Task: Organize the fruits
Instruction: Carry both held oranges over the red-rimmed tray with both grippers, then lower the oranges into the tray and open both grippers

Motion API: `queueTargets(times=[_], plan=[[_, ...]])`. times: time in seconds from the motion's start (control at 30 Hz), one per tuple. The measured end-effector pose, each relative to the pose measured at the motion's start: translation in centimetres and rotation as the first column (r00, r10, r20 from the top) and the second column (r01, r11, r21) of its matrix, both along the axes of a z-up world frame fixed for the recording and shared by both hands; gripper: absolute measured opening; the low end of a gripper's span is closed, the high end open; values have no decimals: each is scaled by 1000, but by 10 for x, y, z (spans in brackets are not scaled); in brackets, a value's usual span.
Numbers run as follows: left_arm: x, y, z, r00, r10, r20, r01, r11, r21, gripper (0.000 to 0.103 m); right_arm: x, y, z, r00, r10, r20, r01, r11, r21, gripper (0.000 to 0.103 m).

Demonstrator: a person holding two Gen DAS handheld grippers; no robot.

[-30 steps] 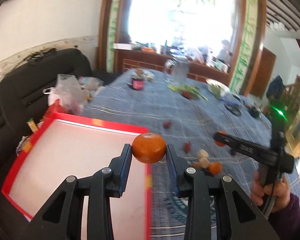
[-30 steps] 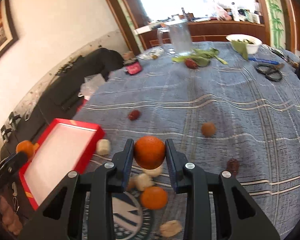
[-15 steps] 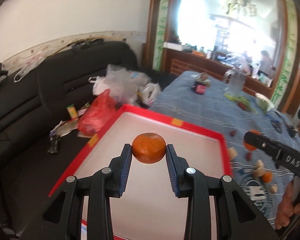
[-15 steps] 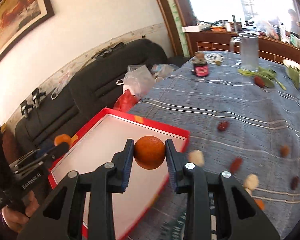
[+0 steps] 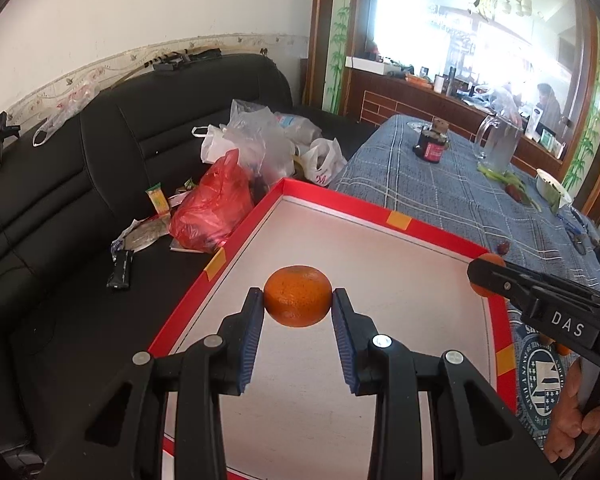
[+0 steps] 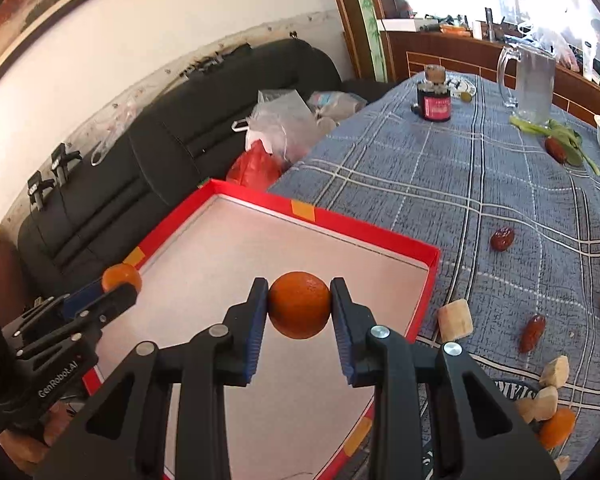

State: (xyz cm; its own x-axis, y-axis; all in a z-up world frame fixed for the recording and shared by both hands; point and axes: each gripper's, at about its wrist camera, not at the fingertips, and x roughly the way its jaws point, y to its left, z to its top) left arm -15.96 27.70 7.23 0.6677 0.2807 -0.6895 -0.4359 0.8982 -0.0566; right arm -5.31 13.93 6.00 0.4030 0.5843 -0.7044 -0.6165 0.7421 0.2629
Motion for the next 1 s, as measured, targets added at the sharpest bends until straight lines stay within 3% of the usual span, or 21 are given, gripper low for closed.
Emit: queueTargets(times=[0.57, 1.0], plan=[[10, 3, -15, 997, -9, -77, 6, 999, -40, 34, 8, 12, -26, 997, -17, -71, 10, 996, -94, 34], [13, 1, -23, 994, -4, -111, -1, 999, -44, 34, 10, 13, -32, 995, -18, -95, 8, 995, -103, 34]])
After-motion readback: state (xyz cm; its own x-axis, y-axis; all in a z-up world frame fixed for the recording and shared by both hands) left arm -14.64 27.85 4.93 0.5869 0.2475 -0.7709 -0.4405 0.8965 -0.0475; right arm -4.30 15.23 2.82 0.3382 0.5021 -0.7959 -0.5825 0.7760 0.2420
